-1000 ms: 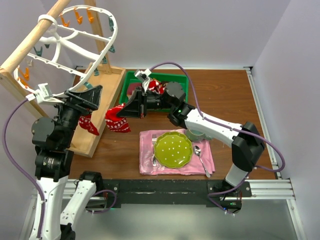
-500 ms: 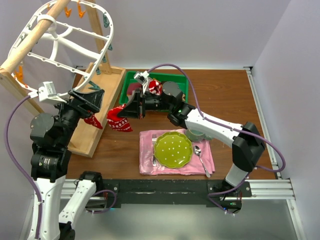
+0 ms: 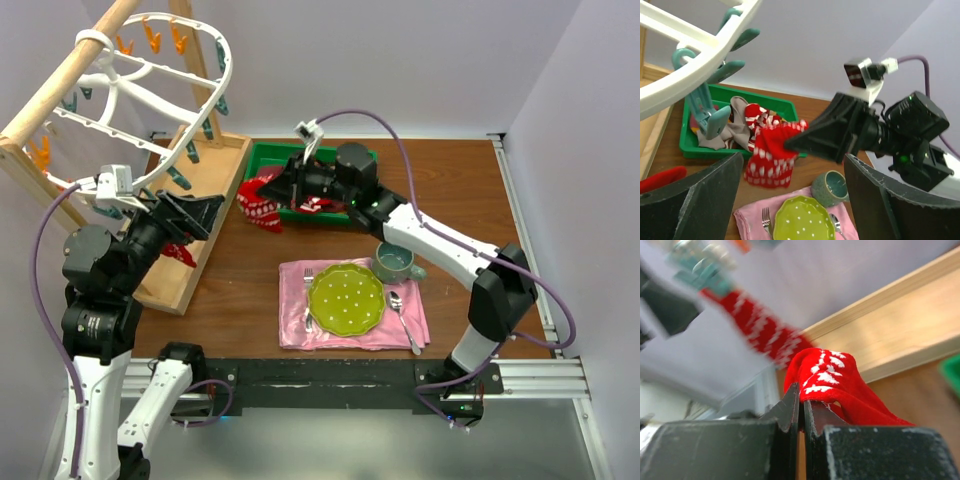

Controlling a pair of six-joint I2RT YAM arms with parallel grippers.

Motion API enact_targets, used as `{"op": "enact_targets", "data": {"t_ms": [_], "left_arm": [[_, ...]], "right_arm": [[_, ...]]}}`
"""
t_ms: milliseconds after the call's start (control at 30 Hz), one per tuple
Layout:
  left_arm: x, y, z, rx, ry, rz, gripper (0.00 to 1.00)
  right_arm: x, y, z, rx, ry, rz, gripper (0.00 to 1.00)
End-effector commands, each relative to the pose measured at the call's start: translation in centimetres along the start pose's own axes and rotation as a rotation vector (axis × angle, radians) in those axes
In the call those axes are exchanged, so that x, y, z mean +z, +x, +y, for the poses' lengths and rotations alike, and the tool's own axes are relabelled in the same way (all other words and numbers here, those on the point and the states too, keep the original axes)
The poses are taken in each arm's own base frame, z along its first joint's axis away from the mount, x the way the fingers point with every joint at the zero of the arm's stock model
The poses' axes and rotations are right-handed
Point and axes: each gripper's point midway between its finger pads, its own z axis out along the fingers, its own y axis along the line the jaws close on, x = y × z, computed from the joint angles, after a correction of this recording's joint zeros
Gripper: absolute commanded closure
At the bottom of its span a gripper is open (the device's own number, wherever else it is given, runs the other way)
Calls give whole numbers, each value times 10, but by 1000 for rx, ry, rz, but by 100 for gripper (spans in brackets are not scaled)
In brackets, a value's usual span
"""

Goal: Remove the socks clipped to the hanger
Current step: Place the sock in the bin.

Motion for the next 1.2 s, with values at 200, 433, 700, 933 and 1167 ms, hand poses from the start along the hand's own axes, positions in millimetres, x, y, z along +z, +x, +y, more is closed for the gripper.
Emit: {"op": "enact_targets", "data": {"t_ms": [200, 433, 700, 933, 1167], "left_arm": [[-4, 11, -31, 107, 196, 84, 13], [-2, 13, -36, 127, 239, 96, 13], [1, 17, -36, 131, 252, 109, 13], [-1, 12, -39, 134, 255, 92, 13], [-4, 6, -42, 131, 250, 72, 12]], "right_arm": [[-31, -98, -150, -150, 565, -284, 100], [-18, -52, -251, -95, 719, -246, 100], [7, 58, -325, 93, 714, -70, 100], [0, 46, -311, 93, 713, -60, 85], [-13, 36, -294, 103, 719, -73, 63]]}}
